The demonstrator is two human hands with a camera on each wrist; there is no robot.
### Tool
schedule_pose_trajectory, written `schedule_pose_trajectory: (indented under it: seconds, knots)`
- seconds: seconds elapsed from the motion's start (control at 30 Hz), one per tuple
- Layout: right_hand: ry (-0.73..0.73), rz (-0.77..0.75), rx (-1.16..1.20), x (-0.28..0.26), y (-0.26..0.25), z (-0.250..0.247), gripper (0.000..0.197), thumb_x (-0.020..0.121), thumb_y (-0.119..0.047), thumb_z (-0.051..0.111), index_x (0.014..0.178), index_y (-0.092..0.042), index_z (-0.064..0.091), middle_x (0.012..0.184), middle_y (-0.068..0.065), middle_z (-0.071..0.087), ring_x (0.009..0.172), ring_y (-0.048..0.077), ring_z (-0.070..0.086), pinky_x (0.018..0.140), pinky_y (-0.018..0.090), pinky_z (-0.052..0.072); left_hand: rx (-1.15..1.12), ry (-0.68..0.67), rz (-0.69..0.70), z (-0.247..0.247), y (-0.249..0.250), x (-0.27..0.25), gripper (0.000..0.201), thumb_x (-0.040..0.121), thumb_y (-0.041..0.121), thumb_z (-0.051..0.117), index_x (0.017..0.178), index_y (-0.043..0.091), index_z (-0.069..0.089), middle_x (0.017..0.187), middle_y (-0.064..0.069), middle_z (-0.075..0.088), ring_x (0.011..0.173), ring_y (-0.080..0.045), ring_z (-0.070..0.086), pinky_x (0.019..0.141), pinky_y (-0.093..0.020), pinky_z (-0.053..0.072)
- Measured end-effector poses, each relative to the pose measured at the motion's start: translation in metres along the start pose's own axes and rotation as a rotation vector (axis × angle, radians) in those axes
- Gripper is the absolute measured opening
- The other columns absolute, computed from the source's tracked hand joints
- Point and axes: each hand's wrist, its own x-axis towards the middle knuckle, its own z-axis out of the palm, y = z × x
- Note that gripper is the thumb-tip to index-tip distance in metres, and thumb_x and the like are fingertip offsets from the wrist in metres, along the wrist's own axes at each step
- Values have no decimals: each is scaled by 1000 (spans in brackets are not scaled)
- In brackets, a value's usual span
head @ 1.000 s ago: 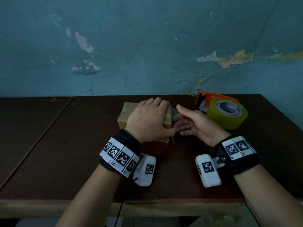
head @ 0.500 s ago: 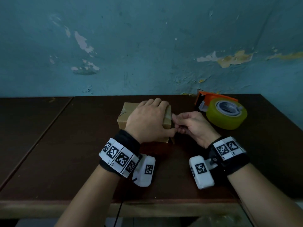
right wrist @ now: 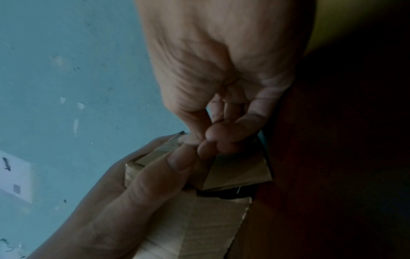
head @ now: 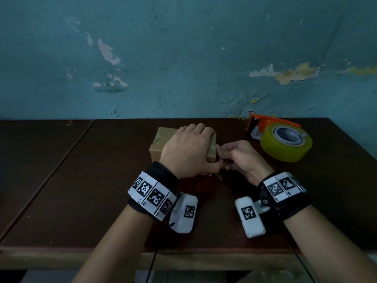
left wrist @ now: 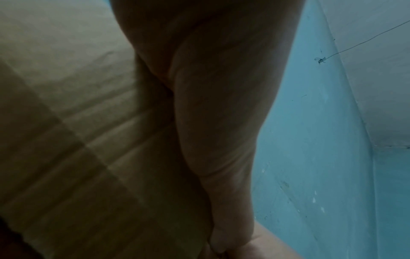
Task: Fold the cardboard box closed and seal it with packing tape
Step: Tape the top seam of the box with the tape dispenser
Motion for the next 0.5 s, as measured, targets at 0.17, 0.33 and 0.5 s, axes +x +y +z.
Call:
schedule_pose_trajectory:
  seconds: [0.17,0.33,0.5]
  knots:
    - [41,-36,-101,-2,0,0,29,96,-24,69,72,-7,67,54,0,62,44,8,53,44,16,44,2,-2,-4,-1,1,0,84,76,74,61,136,16,51,123,-2,60,117,-22,56,106,-36,40]
    - [53,-45,-106,-1,2,2,22,96,-14,67,76,-5,66,59,3,63,44,6,55,46,16,47,6,-13,-5,-2,1,0,88,75,76,62,139,17,49,126,-2,59,120,-22,54,109,-37,38]
    - [42,-40,-84,-1,1,-1,15,94,-12,69,83,-2,68,63,4,65,50,8,58,48,16,51,2,-6,-2,-3,1,0,87,76,75,62,140,17,49,126,-1,59,120,-21,54,107,-36,38]
